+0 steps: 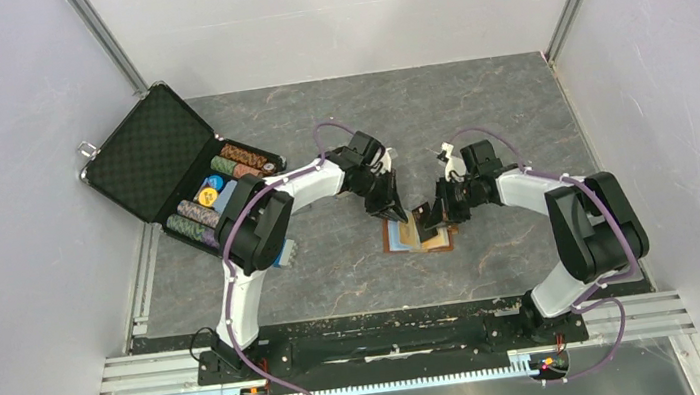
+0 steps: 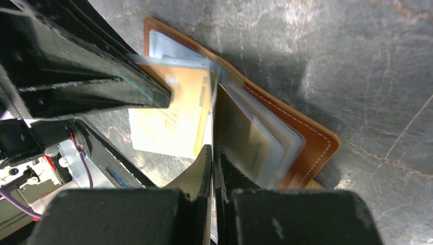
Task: Put the credit cards into the card holder
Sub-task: Insert the credit card into the card holder.
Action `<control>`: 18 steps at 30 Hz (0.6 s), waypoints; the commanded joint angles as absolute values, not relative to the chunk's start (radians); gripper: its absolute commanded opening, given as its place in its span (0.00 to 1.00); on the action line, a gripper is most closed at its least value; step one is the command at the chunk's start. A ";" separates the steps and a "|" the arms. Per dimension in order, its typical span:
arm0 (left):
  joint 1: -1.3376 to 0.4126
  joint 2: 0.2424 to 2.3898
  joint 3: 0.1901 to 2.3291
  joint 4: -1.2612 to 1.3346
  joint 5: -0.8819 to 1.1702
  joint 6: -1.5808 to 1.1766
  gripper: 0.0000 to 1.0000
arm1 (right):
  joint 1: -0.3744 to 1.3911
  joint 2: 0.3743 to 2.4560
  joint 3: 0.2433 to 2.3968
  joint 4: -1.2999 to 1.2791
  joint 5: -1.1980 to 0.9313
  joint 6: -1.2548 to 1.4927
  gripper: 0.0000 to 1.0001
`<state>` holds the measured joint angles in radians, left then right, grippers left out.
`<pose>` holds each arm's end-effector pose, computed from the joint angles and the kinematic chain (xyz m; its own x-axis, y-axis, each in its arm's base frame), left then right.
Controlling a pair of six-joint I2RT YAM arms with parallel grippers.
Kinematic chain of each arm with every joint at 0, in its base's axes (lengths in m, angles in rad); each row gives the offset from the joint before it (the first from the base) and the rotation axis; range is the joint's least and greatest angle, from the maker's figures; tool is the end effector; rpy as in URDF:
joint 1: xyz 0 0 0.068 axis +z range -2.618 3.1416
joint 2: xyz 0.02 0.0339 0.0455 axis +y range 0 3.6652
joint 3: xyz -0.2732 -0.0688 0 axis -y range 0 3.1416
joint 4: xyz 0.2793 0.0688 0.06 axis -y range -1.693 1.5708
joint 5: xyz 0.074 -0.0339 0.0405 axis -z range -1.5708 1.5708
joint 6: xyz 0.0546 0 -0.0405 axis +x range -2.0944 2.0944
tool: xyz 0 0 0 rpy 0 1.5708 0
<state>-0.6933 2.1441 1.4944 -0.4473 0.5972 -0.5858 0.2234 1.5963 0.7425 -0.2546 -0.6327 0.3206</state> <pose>0.3505 -0.3312 0.1158 -0.9716 0.2129 -0.1035 0.2264 0.7077 -0.6692 0.2936 0.0998 0.1099 -0.9656 0.0412 -0.2566 -0.1386 0.7533 0.6428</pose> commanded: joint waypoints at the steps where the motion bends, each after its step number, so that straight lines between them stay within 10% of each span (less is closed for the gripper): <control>1: -0.703 2.117 1.510 -0.405 0.669 -0.619 0.02 | 0.222 1.590 0.829 -0.277 -0.621 0.310 0.00; 7: -0.703 2.096 1.609 -0.633 0.523 -0.552 0.04 | 0.209 1.550 0.940 -0.332 -0.609 0.319 0.00; 12: -0.710 2.114 1.655 -0.658 0.573 -0.592 0.34 | 0.185 1.529 0.997 -0.385 -0.561 0.297 0.00; 18: -0.751 2.173 1.716 -0.655 0.626 -0.614 0.48 | 0.162 1.505 1.052 -0.443 -0.509 0.255 0.00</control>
<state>-0.7162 2.1471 1.6459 -0.6407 0.5617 -0.5945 0.1764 1.5490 0.9966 -0.3904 -0.5594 0.2955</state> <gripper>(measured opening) 0.463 0.006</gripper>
